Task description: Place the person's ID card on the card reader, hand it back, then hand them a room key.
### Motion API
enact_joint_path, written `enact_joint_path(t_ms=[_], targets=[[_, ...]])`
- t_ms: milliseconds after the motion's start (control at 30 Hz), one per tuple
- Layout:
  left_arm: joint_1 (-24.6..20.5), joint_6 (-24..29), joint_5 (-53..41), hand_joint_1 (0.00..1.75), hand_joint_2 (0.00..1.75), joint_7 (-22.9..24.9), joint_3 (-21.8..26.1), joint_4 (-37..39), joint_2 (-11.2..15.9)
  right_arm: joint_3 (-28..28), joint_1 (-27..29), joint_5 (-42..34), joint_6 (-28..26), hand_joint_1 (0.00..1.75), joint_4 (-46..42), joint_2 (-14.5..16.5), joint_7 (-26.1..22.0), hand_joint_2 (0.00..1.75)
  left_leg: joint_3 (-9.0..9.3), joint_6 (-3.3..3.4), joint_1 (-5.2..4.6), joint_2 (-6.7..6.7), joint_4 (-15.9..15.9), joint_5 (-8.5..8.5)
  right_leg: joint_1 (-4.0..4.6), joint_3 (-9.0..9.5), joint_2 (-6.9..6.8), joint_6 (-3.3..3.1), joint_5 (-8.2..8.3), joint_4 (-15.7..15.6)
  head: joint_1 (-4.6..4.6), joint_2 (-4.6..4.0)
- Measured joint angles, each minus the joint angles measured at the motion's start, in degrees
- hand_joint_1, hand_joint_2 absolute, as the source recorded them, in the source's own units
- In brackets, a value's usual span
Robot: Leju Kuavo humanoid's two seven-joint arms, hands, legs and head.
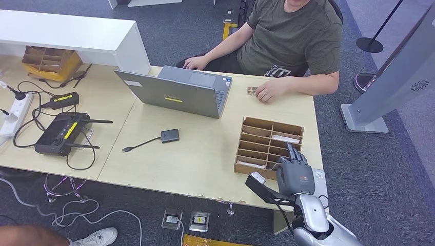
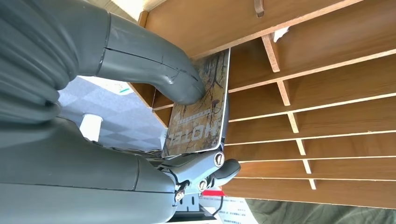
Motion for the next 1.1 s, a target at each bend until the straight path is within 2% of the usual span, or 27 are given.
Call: enact_joint_path(t_ms=[133, 400, 733, 833, 1100], targets=[[0.0, 0.1, 0.0, 0.0, 0.0, 0.0, 0.0, 0.0, 0.0, -0.2, -0.7, 3.9, -0.9, 1.75, -1.7, -0.2, 1.9, 1.75, -0.01, 0.0, 0.0, 0.0, 0.0, 0.01, 0.0, 0.0, 0.0, -0.01, 0.02, 0.0, 0.0, 0.01], [0.0, 0.5, 0.0, 0.0, 0.0, 0.0, 0.0, 0.0, 0.0, -2.9, -4.1, 11.3, 0.4, 1.75, -13.1, -2.1, 4.6, 1.75, 0.01, 0.0, 0.0, 0.0, 0.0, 0.02, 0.0, 0.0, -0.01, -0.03, 0.03, 0.0, 0.0, 0.01], [0.0, -0.6, -0.8, 0.0, 0.0, 0.5, -0.8, 0.0, 0.0, -7.6, -11.3, 10.6, 6.0, 1.75, -26.5, -4.5, 4.9, 1.75, 0.03, -0.01, 0.0, 0.08, 0.0, 0.02, 0.0, -0.02, 0.13, -0.02, 0.04, 0.0, 0.0, 0.01], [0.0, -1.2, -1.3, 0.0, 0.0, 0.6, -1.1, 0.0, 0.0, -7.6, -12.2, 10.7, 7.5, 1.75, -27.0, -4.2, 3.7, 1.75, 0.0, -0.01, 0.0, 0.08, 0.0, 0.02, 0.0, -0.02, 0.12, -0.02, 0.04, 0.0, 0.0, 0.0], [-0.1, -1.7, -2.0, 0.0, 0.0, 0.7, -1.5, 0.0, 0.0, -5.8, -14.0, 10.6, 6.9, 1.75, -23.0, -0.9, 2.2, 1.75, -0.03, -0.01, 0.02, 0.06, 0.0, 0.02, 0.03, -0.02, 0.09, -0.02, 0.04, 0.0, 0.0, 0.01]])
